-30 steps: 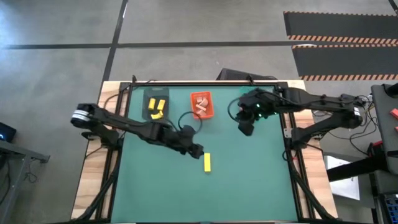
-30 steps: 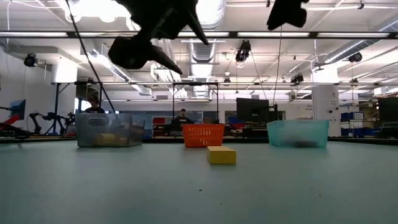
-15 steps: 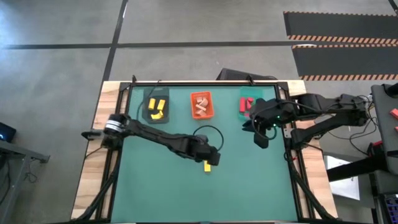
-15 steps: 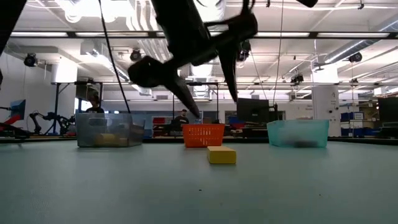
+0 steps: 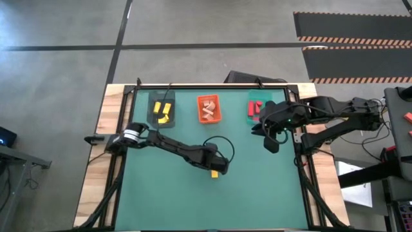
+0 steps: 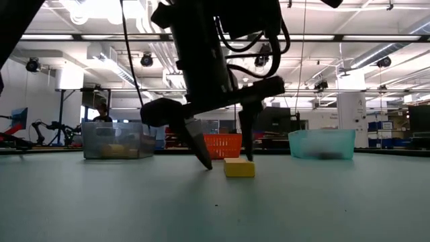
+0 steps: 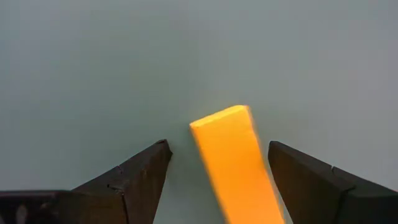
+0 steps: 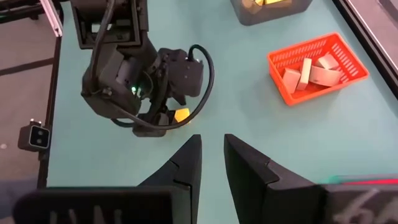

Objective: Sort & place blocks by color
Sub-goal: Put the yellow block into the black bin

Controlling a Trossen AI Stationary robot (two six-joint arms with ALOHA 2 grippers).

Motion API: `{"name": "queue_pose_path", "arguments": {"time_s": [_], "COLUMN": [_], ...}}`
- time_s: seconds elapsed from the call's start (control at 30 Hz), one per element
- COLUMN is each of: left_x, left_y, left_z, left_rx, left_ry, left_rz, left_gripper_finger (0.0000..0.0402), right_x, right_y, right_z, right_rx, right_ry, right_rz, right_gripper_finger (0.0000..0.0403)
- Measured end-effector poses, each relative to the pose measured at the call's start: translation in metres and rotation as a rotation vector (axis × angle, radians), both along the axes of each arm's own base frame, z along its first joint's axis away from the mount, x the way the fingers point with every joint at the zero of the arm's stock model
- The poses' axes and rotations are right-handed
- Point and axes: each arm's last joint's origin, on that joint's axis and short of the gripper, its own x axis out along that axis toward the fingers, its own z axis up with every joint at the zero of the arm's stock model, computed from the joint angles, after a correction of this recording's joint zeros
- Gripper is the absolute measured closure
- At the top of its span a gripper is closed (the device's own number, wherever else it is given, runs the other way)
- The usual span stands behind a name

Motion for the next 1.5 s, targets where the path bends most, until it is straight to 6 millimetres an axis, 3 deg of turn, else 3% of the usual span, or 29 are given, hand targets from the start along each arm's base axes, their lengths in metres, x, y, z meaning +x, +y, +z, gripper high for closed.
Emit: {"name": "queue_pose_path", "arguments": {"time_s": [0.27,0.53,0.63,0.83,0.97,1.1,1.3,1.5], "left_x": [-0.006,-0.012,-0.013,-0.022,-0.035,-0.051,-0.087,-0.138], "left_y": [0.0,0.002,0.002,0.005,0.013,0.035,0.09,0.155], "left_z": [-0.012,-0.012,-0.01,0.004,0.033,0.065,0.112,0.128], "left_rx": [0.043,0.05,0.044,0.03,0.047,0.076,0.203,0.29], "left_ry": [0.106,0.162,0.158,0.194,0.216,0.231,0.241,0.267], "left_rz": [-0.032,-0.025,-0.026,-0.028,-0.07,-0.138,-0.179,-0.15], "left_gripper_finger": [0.0157,0.0282,0.029,0.029,0.029,0.029,0.029,0.029], "right_x": [0.001,0.0,0.0,0.001,0.001,0.001,0.003,0.013], "right_y": [0.0,0.0,0.0,0.0,0.0,0.0,-0.001,0.0], "right_z": [-0.001,-0.001,-0.001,-0.001,0.0,0.0,-0.001,0.0], "right_rx": [0.0,0.001,0.001,0.001,0.004,0.011,-0.002,-0.02], "right_ry": [0.004,0.004,0.004,0.005,0.003,-0.003,-0.006,-0.057], "right_rz": [0.001,0.0,0.0,0.0,-0.004,-0.009,-0.071,-0.054], "right_gripper_finger": [0.0344,0.0344,0.0344,0.0344,0.0344,0.0344,0.0344,0.0344]}}
